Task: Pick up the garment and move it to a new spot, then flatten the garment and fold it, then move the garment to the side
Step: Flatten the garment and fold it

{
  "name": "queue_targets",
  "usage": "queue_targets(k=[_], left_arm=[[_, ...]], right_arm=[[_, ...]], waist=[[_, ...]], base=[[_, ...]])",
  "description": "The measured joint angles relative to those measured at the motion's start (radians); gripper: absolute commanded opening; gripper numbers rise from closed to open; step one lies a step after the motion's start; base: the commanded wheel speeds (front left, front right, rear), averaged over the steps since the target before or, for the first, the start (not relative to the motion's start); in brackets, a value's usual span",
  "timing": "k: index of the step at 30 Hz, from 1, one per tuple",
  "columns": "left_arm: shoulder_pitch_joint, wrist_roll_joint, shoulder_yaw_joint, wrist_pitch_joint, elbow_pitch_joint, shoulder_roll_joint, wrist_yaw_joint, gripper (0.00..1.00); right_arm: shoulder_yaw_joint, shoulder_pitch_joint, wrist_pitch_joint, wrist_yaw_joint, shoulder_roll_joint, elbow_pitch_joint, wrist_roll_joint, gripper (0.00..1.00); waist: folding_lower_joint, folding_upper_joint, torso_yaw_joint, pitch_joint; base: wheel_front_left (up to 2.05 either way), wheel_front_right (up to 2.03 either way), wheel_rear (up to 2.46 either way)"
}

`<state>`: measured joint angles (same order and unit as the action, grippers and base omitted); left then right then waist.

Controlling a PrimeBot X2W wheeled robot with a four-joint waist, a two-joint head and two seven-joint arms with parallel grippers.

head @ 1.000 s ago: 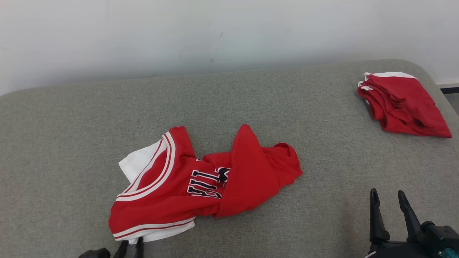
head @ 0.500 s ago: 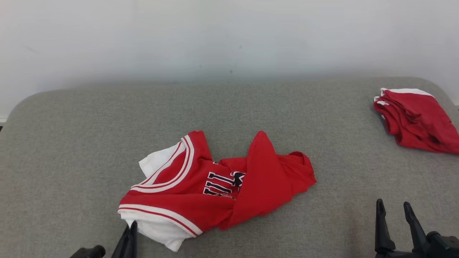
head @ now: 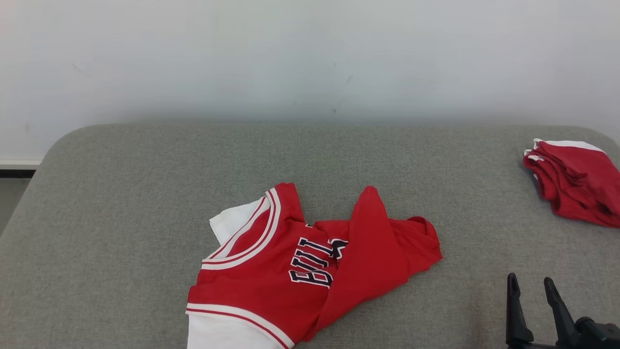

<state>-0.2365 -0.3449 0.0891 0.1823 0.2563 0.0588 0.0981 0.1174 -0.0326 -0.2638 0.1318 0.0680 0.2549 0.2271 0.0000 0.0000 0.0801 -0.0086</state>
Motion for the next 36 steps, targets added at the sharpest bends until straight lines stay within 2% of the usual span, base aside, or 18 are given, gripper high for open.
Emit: queue_targets(k=[2,3,4,9,15,21,28,36], left_arm=[[-0.006,0.000,0.013,0.003,0.005,-0.002,-0.006,0.02],[-0.004,0.000,0.016,0.006,0.004,-0.002,-0.010,0.83],[-0.002,0.000,0.018,0.014,0.001,-0.002,-0.012,1.00],[0.046,0.008,0.000,0.055,-0.043,0.001,-0.028,1.00],[0.152,0.045,-0.030,0.076,-0.104,0.017,-0.027,1.00],[0.234,0.074,-0.070,0.081,-0.102,0.025,-0.027,1.00],[0.252,0.099,-0.104,0.081,-0.076,0.019,-0.009,1.00],[0.265,0.106,-0.118,0.081,-0.074,0.009,0.004,1.00]], right_arm=[[0.002,-0.004,0.000,0.000,0.002,0.000,0.000,1.00],[0.003,-0.006,0.000,0.000,0.003,0.000,0.000,1.00],[0.003,-0.008,0.000,0.000,0.003,0.000,0.000,1.00],[0.005,-0.009,0.000,0.000,0.004,-0.002,0.000,1.00],[-0.007,-0.007,0.000,0.000,0.004,-0.006,-0.002,1.00],[-0.039,0.004,0.000,0.000,0.004,-0.014,-0.005,1.00],[-0.096,0.008,0.000,0.000,0.014,-0.002,-0.008,1.00],[-0.201,0.177,0.039,0.000,0.069,0.065,-0.021,1.00]], waist=[[0.0000,0.0000,0.000,-0.002],[0.0000,0.0000,0.000,-0.003],[0.0000,0.0000,-0.001,-0.005],[0.0000,0.0000,-0.002,-0.010],[0.0000,0.0000,-0.013,-0.012],[0.0000,0.0000,-0.037,-0.007],[0.0000,0.0000,-0.059,0.003],[0.0000,0.0000,-0.022,0.025]], base=[[0.00,0.00,0.00],[0.00,0.00,0.00],[0.00,0.00,0.00],[0.00,0.00,0.00],[0.00,0.00,0.00],[0.00,0.00,0.00],[0.00,0.00,0.00],[0.00,0.00,0.00]])
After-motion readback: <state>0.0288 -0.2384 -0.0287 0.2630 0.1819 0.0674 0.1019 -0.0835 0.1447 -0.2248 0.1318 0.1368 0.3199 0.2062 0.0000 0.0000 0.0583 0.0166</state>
